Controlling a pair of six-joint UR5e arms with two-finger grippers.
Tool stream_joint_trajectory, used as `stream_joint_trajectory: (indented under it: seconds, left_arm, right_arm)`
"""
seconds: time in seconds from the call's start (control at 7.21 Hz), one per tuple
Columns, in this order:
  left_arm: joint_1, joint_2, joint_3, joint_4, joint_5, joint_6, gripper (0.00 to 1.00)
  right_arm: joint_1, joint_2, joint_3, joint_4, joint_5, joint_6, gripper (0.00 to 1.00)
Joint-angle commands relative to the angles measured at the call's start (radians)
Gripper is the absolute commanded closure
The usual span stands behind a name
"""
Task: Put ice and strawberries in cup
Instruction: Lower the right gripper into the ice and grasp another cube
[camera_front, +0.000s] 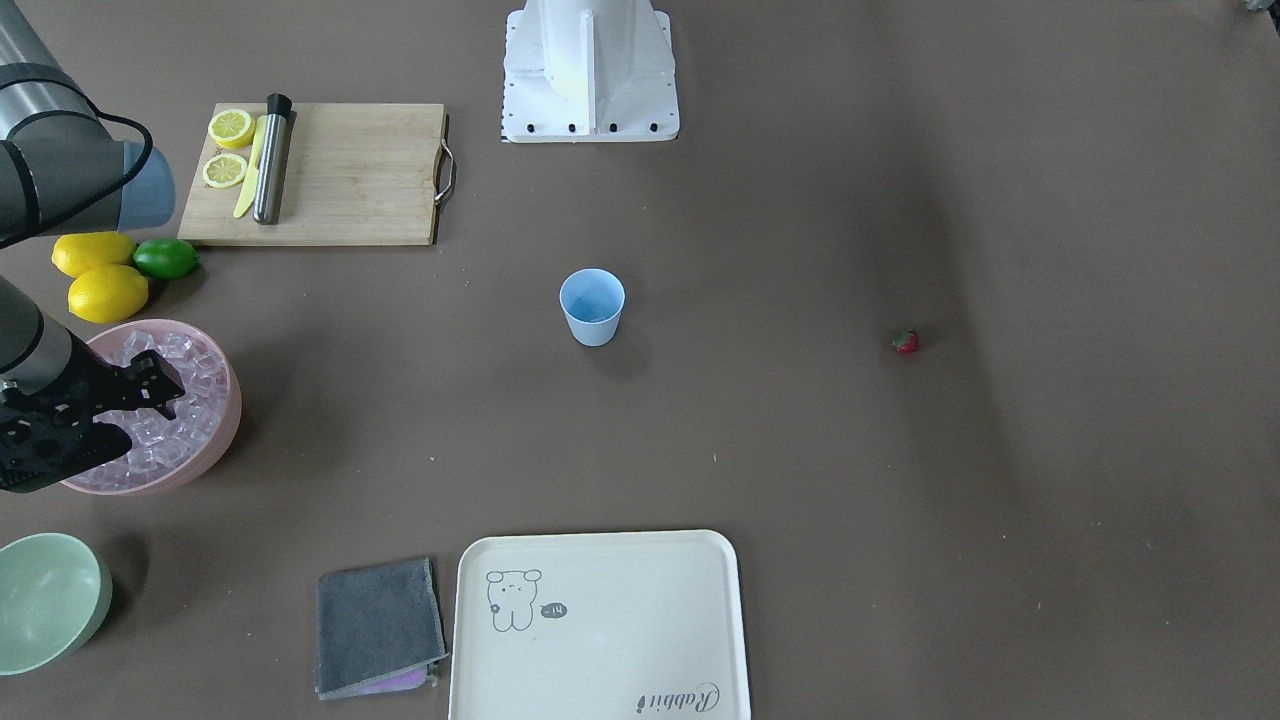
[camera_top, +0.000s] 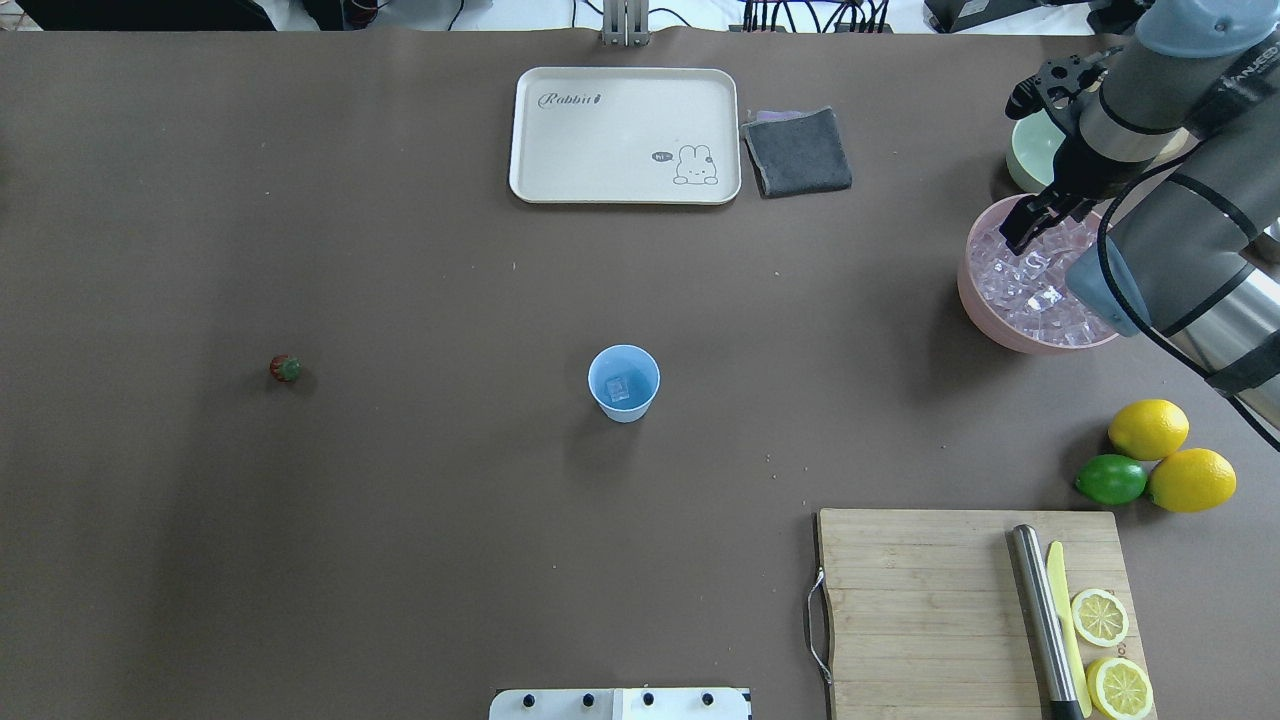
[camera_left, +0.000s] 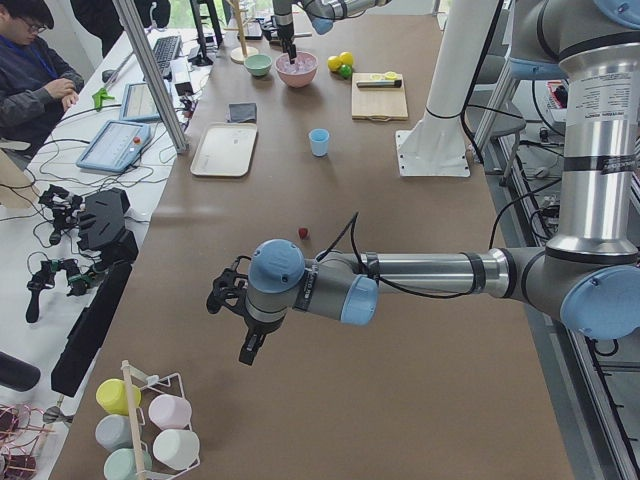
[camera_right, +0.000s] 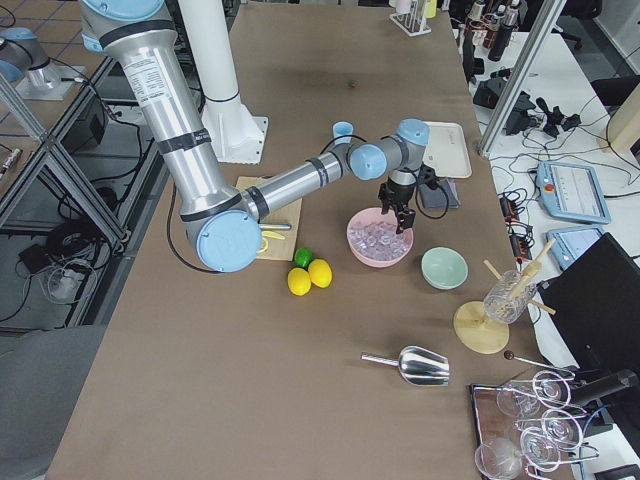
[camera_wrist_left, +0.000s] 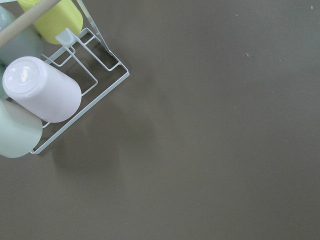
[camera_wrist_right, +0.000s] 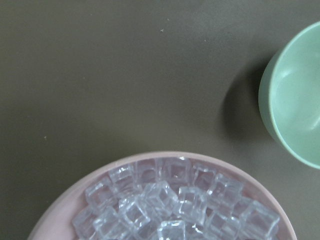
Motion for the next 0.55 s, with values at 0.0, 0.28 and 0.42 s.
stream_joint_trajectory:
  seconds: [0.0,0.28,0.42]
  left_arm:
    - [0.0,0.001,0.001,-0.001,0.001,0.0,0.01]
    - [0.0,0.0,0.001,-0.001,0.001,0.0,0.01]
    - [0.002,0.001,0.0,-0.001,0.0,0.0,0.01]
  right_arm:
    - [-0.011,-0.003,-0.075,0.111,0.005,0.008,0.36]
    - [-0.011,-0.006,-0.057,0.102,0.011,0.01,0.36]
    - [-0.01,-0.006,-0.056,0.1,0.011,0.01,0.34]
